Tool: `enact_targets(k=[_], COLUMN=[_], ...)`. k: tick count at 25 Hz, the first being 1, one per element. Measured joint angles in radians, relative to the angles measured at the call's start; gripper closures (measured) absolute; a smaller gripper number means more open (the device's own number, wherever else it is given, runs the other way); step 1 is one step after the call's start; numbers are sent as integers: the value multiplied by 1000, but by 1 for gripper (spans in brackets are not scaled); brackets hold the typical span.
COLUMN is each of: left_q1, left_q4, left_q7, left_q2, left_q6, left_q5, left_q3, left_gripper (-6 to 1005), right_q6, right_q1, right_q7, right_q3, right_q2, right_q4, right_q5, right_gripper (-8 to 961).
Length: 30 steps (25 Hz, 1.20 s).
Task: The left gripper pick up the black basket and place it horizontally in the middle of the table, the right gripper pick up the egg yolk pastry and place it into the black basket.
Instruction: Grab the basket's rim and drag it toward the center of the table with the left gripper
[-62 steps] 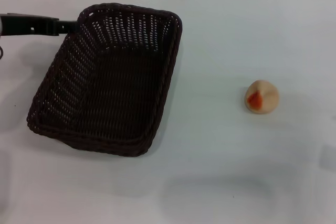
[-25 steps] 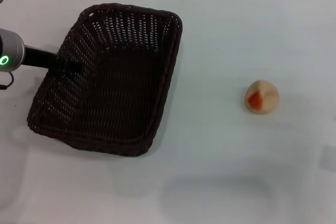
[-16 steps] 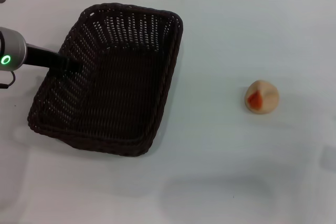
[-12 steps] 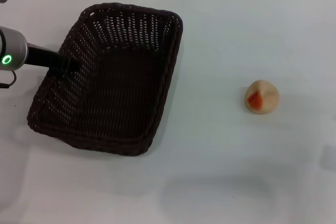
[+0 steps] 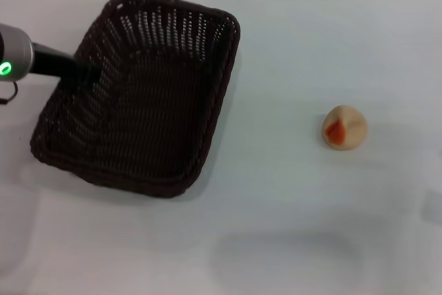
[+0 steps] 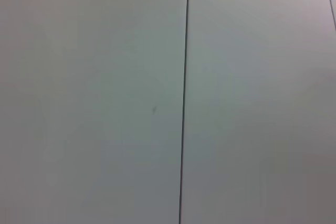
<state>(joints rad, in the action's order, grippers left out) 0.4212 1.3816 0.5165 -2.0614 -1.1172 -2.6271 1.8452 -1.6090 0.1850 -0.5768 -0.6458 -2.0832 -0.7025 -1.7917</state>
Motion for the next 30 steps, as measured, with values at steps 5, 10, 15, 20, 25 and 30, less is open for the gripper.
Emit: enact_targets(k=[5,10,15,20,25,30], left_q1=[-1,15,43,70,99,125], left_q4=[46,82,86,88,86,88], left_q7=[57,206,329,439,547,673], left_q2=[1,2,4,6,17,22], left_q6=[-6,-58,-131,-213,-292,-347], left_q5=[34,187,294,386,476,530], left_q3=[51,174,254,305,336,340], left_gripper=[743,744,796,806,806,806], right_q6=[0,-4,-14,-19,-28,-34], right_q1=[-2,-10,-16,-19,-25,-38], right_q7=[0,0,0,0,0,0], right_q3=[0,0,1,6,11,12], right_q2=[0,-1,-3,-3,-3,-5], right_q4=[0,-4,-10,-13,-19,-24], right_q5=[0,0,0,10,27,28], right_gripper=[306,306,306,307,307,307])
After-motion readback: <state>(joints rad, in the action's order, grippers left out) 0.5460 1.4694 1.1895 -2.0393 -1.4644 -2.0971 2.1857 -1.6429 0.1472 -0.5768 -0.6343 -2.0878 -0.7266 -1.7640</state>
